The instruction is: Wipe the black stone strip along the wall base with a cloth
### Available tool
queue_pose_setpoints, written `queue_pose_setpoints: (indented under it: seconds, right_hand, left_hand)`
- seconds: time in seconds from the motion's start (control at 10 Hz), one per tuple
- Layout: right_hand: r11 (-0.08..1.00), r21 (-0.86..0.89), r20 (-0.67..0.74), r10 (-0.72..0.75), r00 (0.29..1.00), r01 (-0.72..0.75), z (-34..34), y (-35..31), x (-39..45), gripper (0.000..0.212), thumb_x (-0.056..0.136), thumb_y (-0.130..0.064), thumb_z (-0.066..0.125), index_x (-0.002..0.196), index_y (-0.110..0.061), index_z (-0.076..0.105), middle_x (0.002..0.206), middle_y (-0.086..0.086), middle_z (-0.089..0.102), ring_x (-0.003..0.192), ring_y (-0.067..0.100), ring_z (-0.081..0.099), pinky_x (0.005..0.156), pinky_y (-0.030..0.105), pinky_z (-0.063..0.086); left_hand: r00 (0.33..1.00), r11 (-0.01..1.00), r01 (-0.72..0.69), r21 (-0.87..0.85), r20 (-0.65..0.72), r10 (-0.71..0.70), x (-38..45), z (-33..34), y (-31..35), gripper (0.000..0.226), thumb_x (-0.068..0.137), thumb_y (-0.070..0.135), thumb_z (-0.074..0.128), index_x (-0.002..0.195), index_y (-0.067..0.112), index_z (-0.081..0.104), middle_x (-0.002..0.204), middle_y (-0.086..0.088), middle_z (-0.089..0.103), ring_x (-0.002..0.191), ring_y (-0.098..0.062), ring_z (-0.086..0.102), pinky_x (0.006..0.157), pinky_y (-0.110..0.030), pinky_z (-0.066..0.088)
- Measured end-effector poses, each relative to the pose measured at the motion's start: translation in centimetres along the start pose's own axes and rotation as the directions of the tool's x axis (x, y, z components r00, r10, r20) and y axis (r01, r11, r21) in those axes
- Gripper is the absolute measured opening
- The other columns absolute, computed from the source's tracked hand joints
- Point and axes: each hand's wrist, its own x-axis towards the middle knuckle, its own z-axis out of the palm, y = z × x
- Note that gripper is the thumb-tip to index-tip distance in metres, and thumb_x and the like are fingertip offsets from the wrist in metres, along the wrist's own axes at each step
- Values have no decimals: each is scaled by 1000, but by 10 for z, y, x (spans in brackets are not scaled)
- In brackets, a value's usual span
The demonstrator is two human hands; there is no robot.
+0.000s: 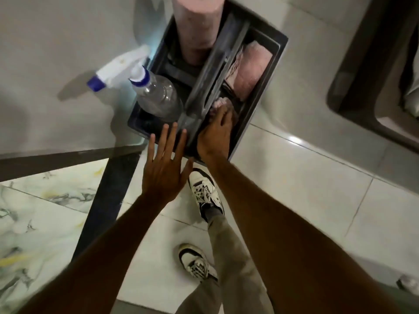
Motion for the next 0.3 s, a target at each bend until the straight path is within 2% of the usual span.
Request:
queue_pose_setpoints:
  seconds: [0.1, 0.2, 0.3]
  right_hand:
    - [997, 21, 156, 72, 985, -76, 7, 4, -5, 95, 106, -26, 65, 172, -17, -2, 181, 14, -9, 168, 40, 11, 134, 61, 29]
    - [998, 58, 125, 10, 992, -17, -9, -3, -19, 91, 106, -19, 61, 173, -19, 0, 181, 10, -14, 169, 39, 6, 132, 64, 32]
    - [995, -47, 43, -82, 996, 84, -36, -1, -52, 85, 107, -27, 60, 173, -23, 7, 182, 8, -10, 169, 35, 9, 131, 60, 35]
  left_hand:
    - [1000, 998, 0, 55, -8, 0, -4, 13, -1, 78, 112, 63, 24, 173, 14, 20, 182, -17, 15, 169, -35, 9, 137, -61, 8]
    - [999, 997, -12, 79, 46, 8, 4, -6, -3, 83, 110, 68, 23, 174, 14, 14, 182, -16, 10, 170, -34, 6, 137, -62, 6]
    - [999, 996, 26, 81, 40, -30, -6, -31, 14, 88, 107, 70, 25, 174, 14, 13, 182, -18, 8, 169, -34, 5, 137, -61, 6]
